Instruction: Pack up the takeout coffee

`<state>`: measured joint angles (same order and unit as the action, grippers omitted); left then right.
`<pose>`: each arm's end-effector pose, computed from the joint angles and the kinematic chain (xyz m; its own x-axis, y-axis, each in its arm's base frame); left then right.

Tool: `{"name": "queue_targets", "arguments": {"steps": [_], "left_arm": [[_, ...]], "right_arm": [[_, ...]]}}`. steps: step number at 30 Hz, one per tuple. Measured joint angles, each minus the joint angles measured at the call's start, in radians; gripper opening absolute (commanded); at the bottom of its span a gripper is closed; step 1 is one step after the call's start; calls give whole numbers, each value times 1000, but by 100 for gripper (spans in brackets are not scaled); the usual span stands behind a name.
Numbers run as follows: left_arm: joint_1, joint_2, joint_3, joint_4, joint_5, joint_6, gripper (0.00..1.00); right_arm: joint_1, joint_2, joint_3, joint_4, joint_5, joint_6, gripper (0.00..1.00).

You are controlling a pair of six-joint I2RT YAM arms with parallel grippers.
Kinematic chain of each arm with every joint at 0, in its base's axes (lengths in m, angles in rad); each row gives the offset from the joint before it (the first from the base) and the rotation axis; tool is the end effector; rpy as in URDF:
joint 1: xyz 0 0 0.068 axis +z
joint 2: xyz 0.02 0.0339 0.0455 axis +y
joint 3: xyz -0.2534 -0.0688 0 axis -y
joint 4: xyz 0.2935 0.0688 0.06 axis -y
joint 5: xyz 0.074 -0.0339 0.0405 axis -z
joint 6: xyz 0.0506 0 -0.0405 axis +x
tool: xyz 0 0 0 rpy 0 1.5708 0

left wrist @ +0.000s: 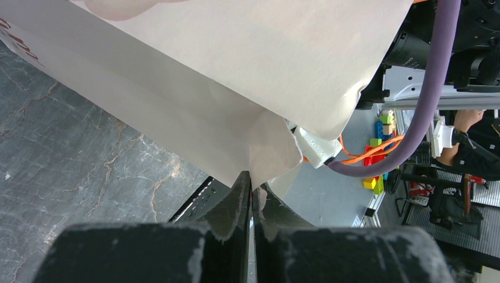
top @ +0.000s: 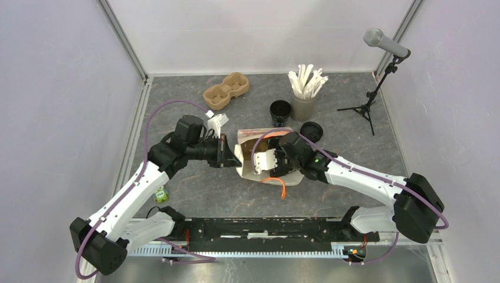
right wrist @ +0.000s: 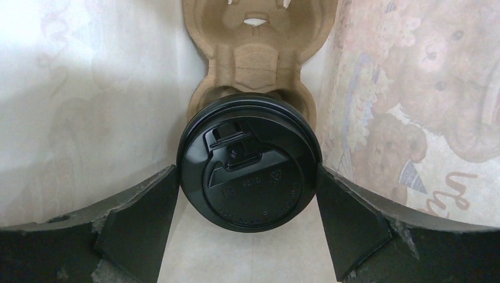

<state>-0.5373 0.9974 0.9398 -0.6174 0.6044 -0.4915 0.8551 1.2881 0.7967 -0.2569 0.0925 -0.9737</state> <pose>0.2166 -0.1625 0.2971 -0.8519 0.0555 -0.5207 0.4540 0.5740 -0.6815 0.2184 0.2441 0.1866 0.3337 -0.8712 -0.3601 -0.7667 -0.0286 -0.6414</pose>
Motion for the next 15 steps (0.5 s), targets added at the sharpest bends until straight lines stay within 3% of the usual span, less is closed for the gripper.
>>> {"name": "queue_targets", "arguments": {"steps": [8, 15], "left_arm": [[-2, 3, 0, 0, 0, 0, 9], [-4, 10, 0, 0, 0, 0, 9]], "right_arm": [[0, -8, 5, -11, -11, 0, 80], [0, -8, 33, -43, -16, 0, 85]]}}
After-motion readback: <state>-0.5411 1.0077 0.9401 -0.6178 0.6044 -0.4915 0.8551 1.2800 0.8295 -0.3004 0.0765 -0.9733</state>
